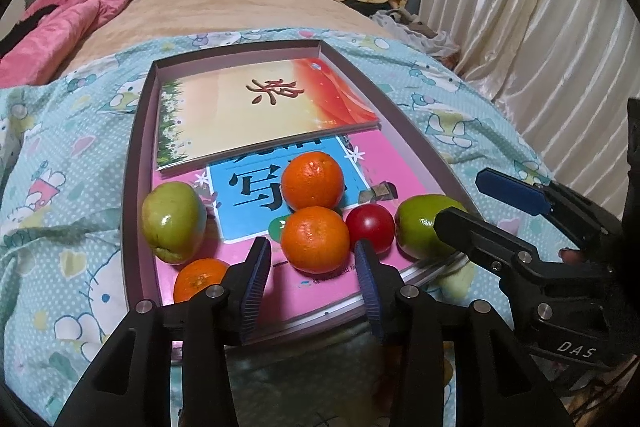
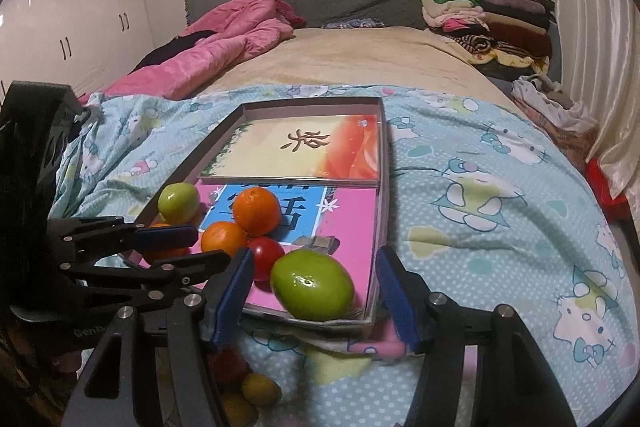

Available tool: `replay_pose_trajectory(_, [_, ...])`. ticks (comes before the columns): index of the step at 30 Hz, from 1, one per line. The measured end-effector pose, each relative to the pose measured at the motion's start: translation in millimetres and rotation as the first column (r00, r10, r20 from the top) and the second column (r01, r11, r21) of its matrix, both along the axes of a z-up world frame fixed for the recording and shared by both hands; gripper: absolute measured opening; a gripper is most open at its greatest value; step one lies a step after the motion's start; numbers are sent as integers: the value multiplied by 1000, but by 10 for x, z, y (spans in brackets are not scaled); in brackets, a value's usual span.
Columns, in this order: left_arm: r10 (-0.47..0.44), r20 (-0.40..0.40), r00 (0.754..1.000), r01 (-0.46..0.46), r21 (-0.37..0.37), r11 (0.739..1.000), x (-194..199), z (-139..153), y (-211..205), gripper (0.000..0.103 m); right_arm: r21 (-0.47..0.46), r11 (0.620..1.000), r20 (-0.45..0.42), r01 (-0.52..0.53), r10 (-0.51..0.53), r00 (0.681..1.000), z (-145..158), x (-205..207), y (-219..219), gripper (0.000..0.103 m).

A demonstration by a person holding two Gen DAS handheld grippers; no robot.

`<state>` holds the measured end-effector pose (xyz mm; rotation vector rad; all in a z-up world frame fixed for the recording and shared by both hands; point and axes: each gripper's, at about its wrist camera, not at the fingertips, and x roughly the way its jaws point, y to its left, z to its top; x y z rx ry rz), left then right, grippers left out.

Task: Organize fruits
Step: 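Open the left tool to release the tangerine while the right tool releases the green citrus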

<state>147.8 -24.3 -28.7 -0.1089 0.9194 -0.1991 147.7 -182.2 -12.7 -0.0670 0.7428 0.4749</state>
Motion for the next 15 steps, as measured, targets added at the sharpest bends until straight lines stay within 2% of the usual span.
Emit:
replay_pose_trajectory(2, [4,3,1000,-4,-5,1000,-6,13,11,52,4,1000,1,5,-5,1000,5,-1,-11,64])
replay_pose_trajectory(7, [13,17,1000,-13,-12,1000,-31,59,27,53,11,1000,7,18,-18,1000,19,-2,-31,68])
replay_pose_trajectory(10, [18,30,999,-18,-18,1000,-56,103,41,61,25,999,8,25,-26,1000,31,1,-57,69])
replay_pose_trajectory(15, [34,57,998,-32,-27,999,-104,189,80,62,52,998,15,30,-31,999,65,-13,-92,73])
